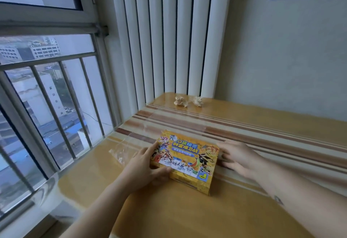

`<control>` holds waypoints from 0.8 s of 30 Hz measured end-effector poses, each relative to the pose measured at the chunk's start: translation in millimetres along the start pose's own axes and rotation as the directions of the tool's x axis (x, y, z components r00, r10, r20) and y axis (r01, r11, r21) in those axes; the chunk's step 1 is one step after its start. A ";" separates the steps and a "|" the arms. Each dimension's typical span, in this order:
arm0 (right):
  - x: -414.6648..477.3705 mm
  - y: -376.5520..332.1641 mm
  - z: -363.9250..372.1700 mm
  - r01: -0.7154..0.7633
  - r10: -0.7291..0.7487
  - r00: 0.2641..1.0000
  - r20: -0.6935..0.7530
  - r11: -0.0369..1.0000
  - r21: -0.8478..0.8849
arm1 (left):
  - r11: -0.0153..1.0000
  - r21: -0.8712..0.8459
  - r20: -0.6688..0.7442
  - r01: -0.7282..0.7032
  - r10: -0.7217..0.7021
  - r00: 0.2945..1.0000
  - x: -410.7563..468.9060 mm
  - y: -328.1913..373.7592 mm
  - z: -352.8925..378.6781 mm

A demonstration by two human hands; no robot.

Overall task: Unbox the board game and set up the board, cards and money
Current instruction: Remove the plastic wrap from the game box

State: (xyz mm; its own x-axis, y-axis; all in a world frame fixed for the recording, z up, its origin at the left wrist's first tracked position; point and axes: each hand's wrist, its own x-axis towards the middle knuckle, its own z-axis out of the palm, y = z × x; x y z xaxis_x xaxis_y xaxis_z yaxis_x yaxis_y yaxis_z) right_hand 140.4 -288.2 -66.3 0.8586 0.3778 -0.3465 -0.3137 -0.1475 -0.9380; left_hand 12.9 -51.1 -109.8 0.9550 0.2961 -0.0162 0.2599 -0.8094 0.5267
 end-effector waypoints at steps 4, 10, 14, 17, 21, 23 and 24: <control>-15.8 14.8 2.3 -0.125 0.116 0.992 0.055 0.972 0.197 | 1.000 -0.022 -0.013 -0.005 0.004 1.000 -1.7 -0.5 2.0; -18.2 21.5 14.0 -0.125 0.132 0.990 -0.047 0.985 0.119 | 1.000 -0.024 -0.046 -0.007 0.006 0.999 -0.8 -2.2 5.0; -22.4 24.5 22.3 -0.125 0.137 0.987 -0.080 0.982 0.139 | 0.998 -0.066 -0.067 -0.008 0.003 0.998 0.3 -5.6 8.3; -20.0 18.8 18.8 -0.196 0.206 0.978 -0.035 0.962 0.190 | 0.998 -0.067 -0.084 -0.005 0.000 0.997 1.0 -3.2 7.7; -16.2 11.3 17.0 -0.247 0.249 0.968 0.017 0.950 0.190 | 0.995 -0.099 -0.098 0.008 -0.018 0.995 -0.8 -0.8 6.6; -14.1 9.1 17.8 -0.250 0.247 0.968 0.039 0.952 0.179 | 0.993 -0.121 -0.107 0.013 -0.026 0.994 -0.6 -1.3 6.0; -14.5 7.9 18.8 -0.259 0.252 0.966 0.066 0.952 0.162 | 0.991 -0.131 -0.110 0.014 -0.029 0.994 -0.4 -1.5 5.7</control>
State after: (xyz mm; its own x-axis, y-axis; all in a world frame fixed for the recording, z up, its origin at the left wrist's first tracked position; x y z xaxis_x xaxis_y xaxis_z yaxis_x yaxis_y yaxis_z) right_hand 117.9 -277.7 -68.8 0.7234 0.3876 -0.5714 -0.5871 -0.0902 -0.8045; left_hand 13.0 -53.0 -115.4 0.9257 0.3731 0.0619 0.2525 -0.7314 0.6335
